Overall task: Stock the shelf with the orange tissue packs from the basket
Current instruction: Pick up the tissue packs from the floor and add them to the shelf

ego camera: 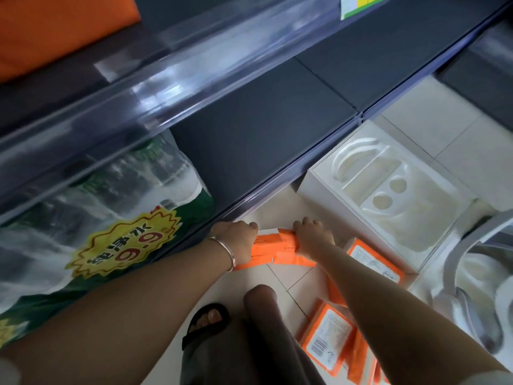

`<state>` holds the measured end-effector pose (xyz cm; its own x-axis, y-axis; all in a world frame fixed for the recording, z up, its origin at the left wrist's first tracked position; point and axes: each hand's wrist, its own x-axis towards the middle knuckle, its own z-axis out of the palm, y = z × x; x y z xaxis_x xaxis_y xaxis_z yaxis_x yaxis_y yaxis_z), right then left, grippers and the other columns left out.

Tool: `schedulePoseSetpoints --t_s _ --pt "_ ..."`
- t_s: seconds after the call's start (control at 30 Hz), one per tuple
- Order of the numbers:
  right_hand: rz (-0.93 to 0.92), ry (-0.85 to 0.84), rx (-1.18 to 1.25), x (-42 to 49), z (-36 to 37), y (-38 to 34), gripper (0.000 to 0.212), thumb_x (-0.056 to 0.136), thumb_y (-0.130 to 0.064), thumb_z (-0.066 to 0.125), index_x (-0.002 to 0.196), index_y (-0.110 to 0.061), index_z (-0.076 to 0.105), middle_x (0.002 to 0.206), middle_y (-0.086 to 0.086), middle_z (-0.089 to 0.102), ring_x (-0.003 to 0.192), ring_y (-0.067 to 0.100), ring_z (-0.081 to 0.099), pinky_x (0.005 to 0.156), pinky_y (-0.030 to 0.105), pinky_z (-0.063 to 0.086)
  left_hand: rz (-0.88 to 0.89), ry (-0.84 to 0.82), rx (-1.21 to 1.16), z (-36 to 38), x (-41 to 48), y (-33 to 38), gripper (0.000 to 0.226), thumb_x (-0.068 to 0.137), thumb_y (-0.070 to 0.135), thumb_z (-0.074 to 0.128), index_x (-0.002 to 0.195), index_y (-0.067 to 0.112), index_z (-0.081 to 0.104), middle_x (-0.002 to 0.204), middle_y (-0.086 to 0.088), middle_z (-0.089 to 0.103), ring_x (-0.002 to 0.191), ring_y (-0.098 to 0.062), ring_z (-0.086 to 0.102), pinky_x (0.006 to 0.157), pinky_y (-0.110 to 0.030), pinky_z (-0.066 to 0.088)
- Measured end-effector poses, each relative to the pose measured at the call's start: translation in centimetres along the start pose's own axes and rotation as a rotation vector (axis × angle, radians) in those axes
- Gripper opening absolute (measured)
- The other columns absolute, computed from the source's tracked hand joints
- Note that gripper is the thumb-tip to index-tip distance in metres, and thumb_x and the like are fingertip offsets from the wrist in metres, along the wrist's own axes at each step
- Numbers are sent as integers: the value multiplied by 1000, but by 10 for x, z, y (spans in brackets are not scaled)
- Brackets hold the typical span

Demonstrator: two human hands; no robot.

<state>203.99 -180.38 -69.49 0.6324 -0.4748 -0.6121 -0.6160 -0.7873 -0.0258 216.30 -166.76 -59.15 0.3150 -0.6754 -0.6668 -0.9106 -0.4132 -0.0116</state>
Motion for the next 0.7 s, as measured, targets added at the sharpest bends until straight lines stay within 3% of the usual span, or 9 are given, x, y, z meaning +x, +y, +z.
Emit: schedulePoseSetpoints --t_s 0.2,0.5,0.7 --pt "-37 237 103 -37 -50 1 30 83 -13 51 112 -15 43 117 6 54 113 30 49 85 39 44 4 83 108 -46 -40 1 38 88 16 50 125 14 42 124 -7 56 115 -29 57 87 -37 47" --pt "-79 481 72 -132 -163 -8 48 86 -18 51 133 -25 39 128 4 50 120 30 45 89 39 44 -81 406 6 -115 -151 -1 37 86 27 55 119 16 44 121 -6 59 112 -31 59 82 -36 46" --pt "-98 639 75 -203 -230 -16 45 88 -31 57 130 -25 42 122 7 45 118 33 44 90 46 46 -104 658 46 -160 -233 -3 39 87 30 55 121 16 40 123 -9 58 113 -30 58 82 -37 48"
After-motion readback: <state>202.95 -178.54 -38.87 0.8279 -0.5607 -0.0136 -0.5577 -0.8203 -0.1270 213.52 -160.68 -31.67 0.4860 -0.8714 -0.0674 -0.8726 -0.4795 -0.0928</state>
